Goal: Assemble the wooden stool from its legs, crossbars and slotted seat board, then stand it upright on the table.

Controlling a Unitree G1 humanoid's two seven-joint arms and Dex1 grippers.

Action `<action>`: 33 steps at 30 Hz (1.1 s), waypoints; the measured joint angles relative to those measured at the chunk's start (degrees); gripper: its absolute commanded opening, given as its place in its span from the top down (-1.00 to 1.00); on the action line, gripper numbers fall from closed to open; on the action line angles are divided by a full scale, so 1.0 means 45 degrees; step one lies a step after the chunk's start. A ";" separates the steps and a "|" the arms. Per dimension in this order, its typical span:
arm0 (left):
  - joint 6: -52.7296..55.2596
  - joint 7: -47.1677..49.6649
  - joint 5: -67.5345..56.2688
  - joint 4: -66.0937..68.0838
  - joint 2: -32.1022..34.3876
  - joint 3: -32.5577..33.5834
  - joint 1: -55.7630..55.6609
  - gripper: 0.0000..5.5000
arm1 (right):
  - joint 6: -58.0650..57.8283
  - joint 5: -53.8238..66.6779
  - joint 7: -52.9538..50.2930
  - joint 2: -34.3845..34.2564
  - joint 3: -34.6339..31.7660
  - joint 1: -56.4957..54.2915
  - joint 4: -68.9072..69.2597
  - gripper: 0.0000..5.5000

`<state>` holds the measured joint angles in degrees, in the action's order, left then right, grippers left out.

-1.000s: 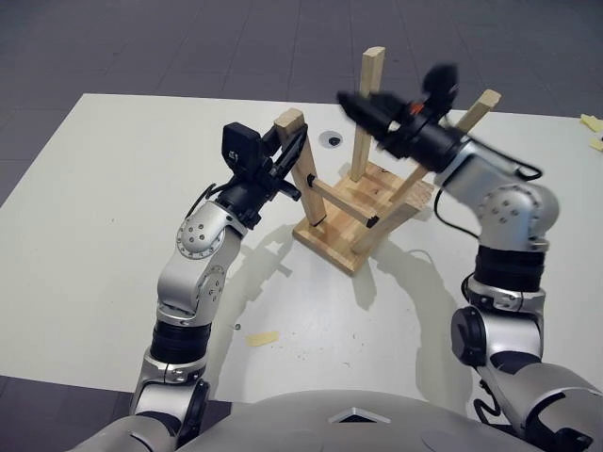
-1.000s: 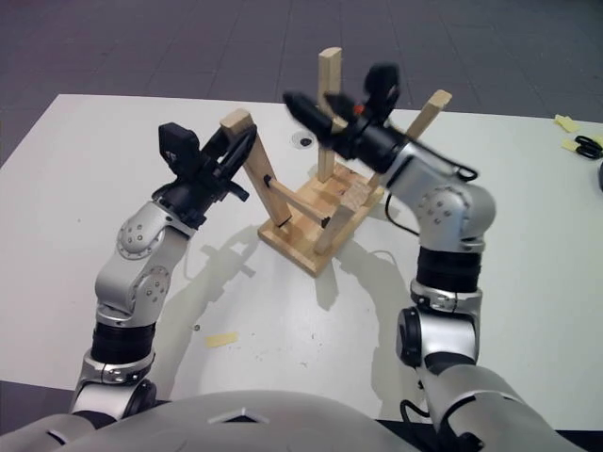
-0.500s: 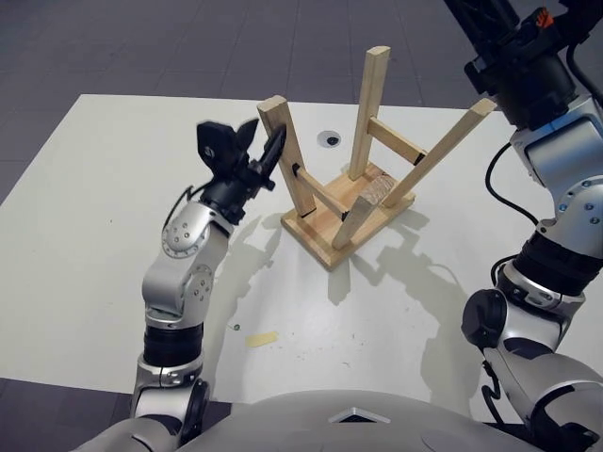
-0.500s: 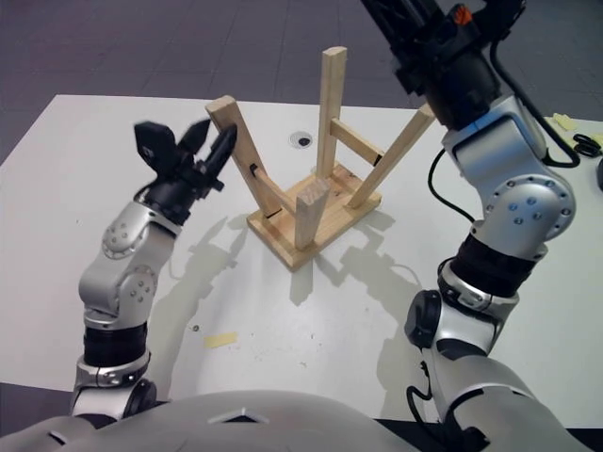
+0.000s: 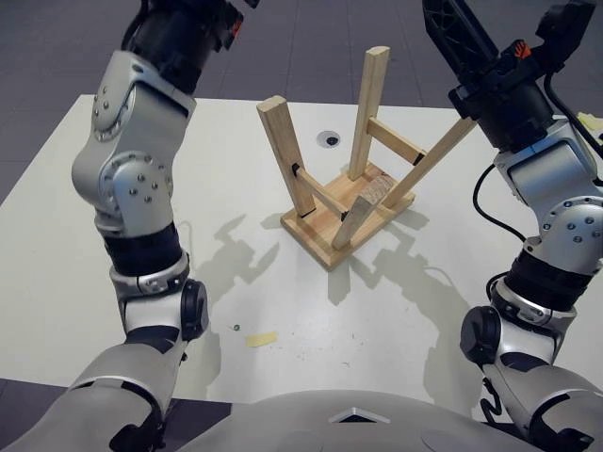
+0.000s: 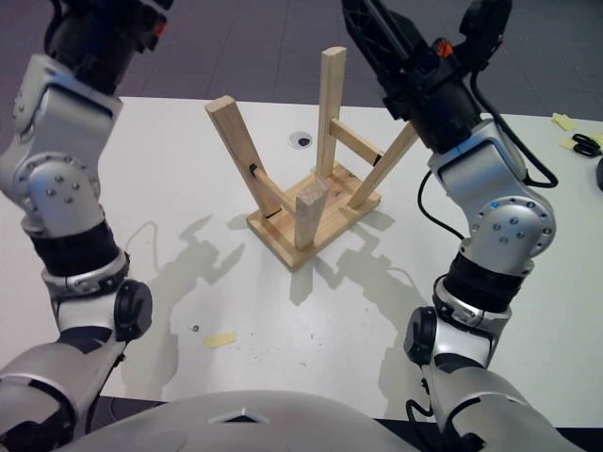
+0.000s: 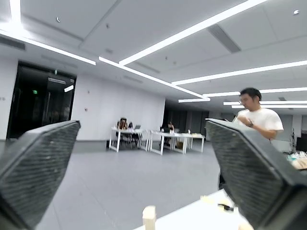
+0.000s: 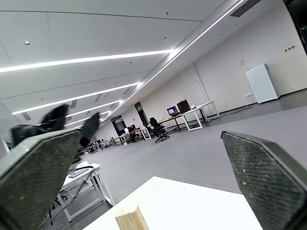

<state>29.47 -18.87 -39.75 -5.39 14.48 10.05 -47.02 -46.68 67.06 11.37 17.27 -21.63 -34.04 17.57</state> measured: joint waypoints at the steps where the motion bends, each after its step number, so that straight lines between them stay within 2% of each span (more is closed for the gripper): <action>1: -0.0061 -0.0285 0.0060 0.0393 -0.0007 -0.0134 -0.0017 -0.96 | 0.0013 0.0027 -0.0015 0.0003 0.0022 0.0018 0.0014 -0.96; 5: -0.0515 -0.1878 0.1550 0.3026 0.0090 -0.1636 0.0459 -0.96 | 0.0176 -0.0175 -0.0020 0.0012 0.0468 0.0483 0.0189 -0.96; 7: -0.1221 -0.2378 0.2328 0.3316 0.0443 -0.2303 0.0562 -0.96 | 0.0270 -0.0571 0.0020 -0.0038 0.0917 0.1034 0.0307 -0.96; 13: -0.1477 -0.2438 0.2547 0.2404 0.0548 -0.2432 0.1168 -0.96 | 0.0389 -0.0894 -0.0043 -0.0161 0.1420 0.1871 0.0616 -0.96; 18: -0.0869 -0.1302 0.2136 0.2067 0.0051 -0.1436 0.1282 -0.96 | 0.0680 -0.0505 -0.0271 -0.0488 0.1358 0.2156 0.0854 -0.96; 21: -0.0303 -0.0233 0.1597 0.2035 -0.0195 -0.0470 0.1116 -0.96 | 0.1019 0.0739 -0.0857 -0.0677 0.0546 0.1386 0.0532 -0.96; 26: -0.0120 0.0814 0.0727 0.1204 0.0005 0.1000 -0.0765 -0.96 | 0.1942 0.1014 -0.1357 0.0763 -0.0920 -0.0904 -0.0657 -0.96; 29: 0.0157 0.0999 0.0526 0.0679 0.0140 0.1193 -0.0917 -0.96 | 0.2503 -0.0252 -0.1527 0.1746 -0.1147 -0.1471 -0.1710 -0.96; 33: 0.0569 0.1195 0.0552 -0.0166 0.0705 0.1427 -0.0079 -0.96 | 0.3056 -0.4100 -0.1659 0.3461 -0.0123 -0.1267 -0.3585 -0.96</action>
<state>32.03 -13.49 -37.26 -6.14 17.65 16.47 -47.38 -32.93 48.62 3.90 32.85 -22.18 -39.74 1.43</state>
